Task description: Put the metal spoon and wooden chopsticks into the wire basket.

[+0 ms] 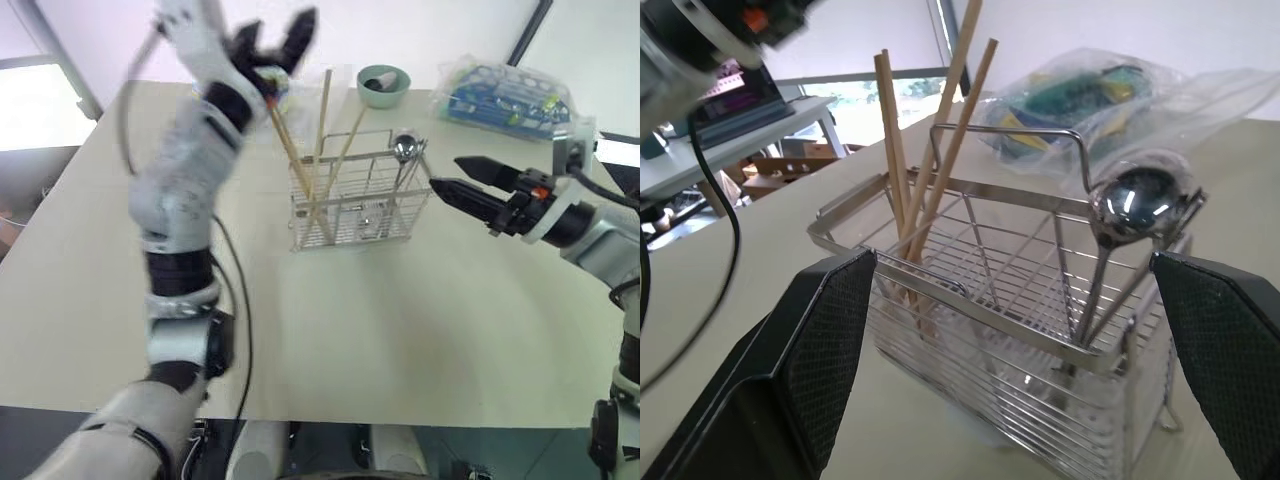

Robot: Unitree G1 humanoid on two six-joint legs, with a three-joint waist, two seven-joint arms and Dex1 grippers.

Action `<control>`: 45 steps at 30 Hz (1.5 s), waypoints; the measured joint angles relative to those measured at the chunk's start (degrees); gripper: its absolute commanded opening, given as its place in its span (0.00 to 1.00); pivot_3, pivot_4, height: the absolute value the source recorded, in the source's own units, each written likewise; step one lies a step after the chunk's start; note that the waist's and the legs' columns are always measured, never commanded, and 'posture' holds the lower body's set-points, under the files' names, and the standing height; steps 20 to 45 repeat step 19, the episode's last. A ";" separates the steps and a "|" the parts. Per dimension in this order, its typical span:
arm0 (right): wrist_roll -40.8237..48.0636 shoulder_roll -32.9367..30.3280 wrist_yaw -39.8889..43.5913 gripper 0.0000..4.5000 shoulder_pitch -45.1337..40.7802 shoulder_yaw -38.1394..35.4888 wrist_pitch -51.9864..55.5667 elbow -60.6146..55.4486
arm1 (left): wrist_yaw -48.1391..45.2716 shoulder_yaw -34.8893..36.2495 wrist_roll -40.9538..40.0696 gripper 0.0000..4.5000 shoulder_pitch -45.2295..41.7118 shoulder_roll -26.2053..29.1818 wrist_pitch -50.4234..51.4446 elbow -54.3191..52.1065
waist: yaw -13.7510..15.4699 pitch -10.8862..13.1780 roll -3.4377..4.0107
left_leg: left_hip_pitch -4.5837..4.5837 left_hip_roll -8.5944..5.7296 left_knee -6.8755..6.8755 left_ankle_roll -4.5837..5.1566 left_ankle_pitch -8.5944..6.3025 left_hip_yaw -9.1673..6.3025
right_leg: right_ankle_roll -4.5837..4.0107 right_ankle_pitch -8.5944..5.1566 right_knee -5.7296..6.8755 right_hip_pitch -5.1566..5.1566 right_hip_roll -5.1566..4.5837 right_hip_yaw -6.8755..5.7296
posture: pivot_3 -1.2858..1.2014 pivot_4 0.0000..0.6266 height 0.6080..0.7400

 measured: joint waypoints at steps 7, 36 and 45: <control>-4.97 -3.26 7.21 1.00 -2.73 1.50 -3.48 7.60 | -27.87 -6.28 1.16 0.99 14.09 26.30 1.41 -3.08 | -0.35 -0.03 0.17 | 0.08 0.00 -0.05 -0.06 0.01 -0.05 | -0.06 -0.03 -0.06 0.08 -0.02 0.05 | 0.52 0.24 0.68; -9.28 -3.15 13.17 1.00 -4.92 4.18 -5.41 10.42 | -37.43 -6.33 1.25 0.99 22.20 32.68 1.76 -7.66 | 0.33 0.00 0.20 | 0.02 0.00 -0.15 -0.07 -0.01 -0.03 | -0.13 -0.04 -0.25 -0.01 -0.25 0.11 | 0.52 0.24 0.68; -9.28 -3.15 13.17 1.00 -4.92 4.18 -5.41 10.42 | -37.43 -6.33 1.25 0.99 22.20 32.68 1.76 -7.66 | 0.33 0.00 0.20 | 0.02 0.00 -0.15 -0.07 -0.01 -0.03 | -0.13 -0.04 -0.25 -0.01 -0.25 0.11 | 0.52 0.24 0.68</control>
